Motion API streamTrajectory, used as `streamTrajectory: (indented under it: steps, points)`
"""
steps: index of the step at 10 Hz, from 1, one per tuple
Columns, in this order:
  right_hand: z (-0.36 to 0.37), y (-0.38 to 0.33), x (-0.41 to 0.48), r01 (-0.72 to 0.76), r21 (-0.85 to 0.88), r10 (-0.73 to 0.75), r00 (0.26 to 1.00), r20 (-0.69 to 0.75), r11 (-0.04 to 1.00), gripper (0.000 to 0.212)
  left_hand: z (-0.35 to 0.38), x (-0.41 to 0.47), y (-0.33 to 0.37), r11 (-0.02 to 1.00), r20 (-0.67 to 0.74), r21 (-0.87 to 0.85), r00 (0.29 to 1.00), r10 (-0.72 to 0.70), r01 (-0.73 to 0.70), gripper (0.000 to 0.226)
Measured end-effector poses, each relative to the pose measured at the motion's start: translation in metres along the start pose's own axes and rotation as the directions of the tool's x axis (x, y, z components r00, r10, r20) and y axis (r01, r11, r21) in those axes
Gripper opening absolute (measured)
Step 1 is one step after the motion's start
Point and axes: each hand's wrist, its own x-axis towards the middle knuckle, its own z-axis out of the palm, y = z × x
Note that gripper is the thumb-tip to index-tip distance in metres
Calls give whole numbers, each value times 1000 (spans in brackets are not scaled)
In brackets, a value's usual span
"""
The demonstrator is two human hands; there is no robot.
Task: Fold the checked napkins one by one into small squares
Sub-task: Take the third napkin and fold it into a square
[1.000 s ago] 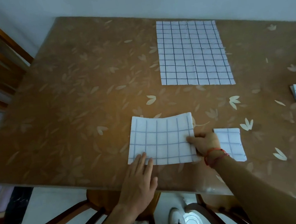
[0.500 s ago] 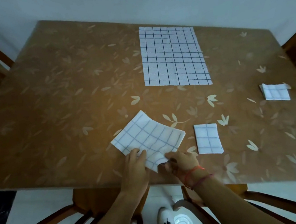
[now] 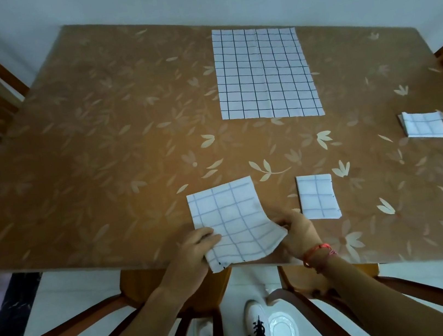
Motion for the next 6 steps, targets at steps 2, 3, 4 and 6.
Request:
streamTrajectory:
  steps: [2,3,4,6]
  points:
    - [-30,-40,-114,47,232,-44,999,-19,972,49,-11,-11,-6,984,-83,174,996,-13,28,44]
    - [-29,-26,-112,196,109,-191,980,-56,974,57,-13,-15,-11,964,-125,249,990,-63,92,31]
    - [-32,-33,-117,87,293,-55,992,-115,952,52,-12,-15,-12,960,-151,250,985,-86,122,26]
    - [-34,-31,-102,36,334,-19,998,-54,942,53,-13,-8,-15,949,-177,193,960,-215,248,17]
